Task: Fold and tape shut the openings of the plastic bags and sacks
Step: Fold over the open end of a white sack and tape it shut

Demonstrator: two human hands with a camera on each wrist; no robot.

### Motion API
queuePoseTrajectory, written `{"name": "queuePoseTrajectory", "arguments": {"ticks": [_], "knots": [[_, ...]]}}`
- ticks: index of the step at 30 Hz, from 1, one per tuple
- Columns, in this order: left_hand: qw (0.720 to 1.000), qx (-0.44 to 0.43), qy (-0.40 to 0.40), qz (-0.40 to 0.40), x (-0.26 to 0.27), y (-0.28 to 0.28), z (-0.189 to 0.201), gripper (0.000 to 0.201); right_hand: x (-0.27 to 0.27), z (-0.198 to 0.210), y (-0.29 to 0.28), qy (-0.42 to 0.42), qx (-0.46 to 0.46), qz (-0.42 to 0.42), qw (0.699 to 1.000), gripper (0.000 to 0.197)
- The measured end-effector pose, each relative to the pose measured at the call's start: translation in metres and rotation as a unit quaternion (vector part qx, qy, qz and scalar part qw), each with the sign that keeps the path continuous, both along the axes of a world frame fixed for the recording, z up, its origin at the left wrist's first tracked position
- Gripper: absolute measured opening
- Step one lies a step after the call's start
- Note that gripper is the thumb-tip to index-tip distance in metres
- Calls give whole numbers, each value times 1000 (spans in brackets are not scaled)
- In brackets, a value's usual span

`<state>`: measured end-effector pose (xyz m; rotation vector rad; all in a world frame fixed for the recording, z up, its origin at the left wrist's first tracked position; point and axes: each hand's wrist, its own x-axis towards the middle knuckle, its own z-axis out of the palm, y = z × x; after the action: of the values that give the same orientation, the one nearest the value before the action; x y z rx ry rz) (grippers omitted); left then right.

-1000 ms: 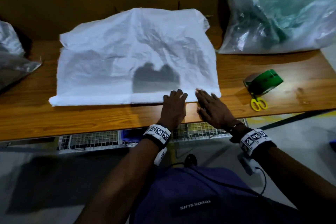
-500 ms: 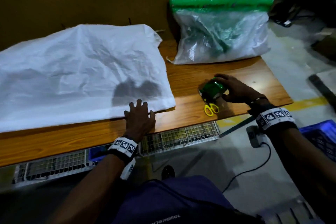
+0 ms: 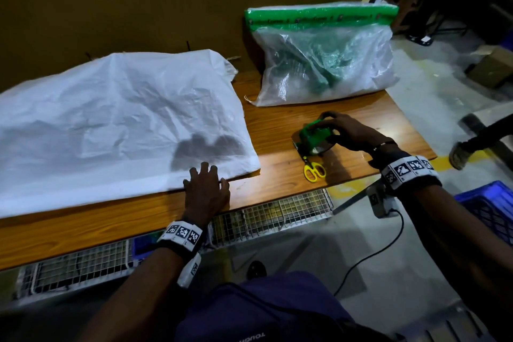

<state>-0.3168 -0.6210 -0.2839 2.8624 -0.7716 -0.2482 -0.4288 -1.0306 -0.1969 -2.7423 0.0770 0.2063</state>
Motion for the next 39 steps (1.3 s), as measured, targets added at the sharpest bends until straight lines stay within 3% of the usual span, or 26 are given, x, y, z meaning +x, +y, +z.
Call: {"name": "queuePoseTrajectory", "arguments": {"ticks": [19, 28, 34, 39], "knots": [[1000, -9, -5, -2, 0, 0, -1, 41, 3, 6, 14, -81, 85, -50, 992, 46], [1000, -14, -5, -5, 0, 2, -1, 40, 30, 33, 33, -132, 85, -73, 985, 45], [1000, -18, -19, -7, -2, 6, -4, 36, 59, 56, 51, -186, 164, -96, 964, 46], [1000, -11, -11, 7, -3, 2, -6, 50, 68, 51, 72, -184, 186, -99, 960, 45]]}}
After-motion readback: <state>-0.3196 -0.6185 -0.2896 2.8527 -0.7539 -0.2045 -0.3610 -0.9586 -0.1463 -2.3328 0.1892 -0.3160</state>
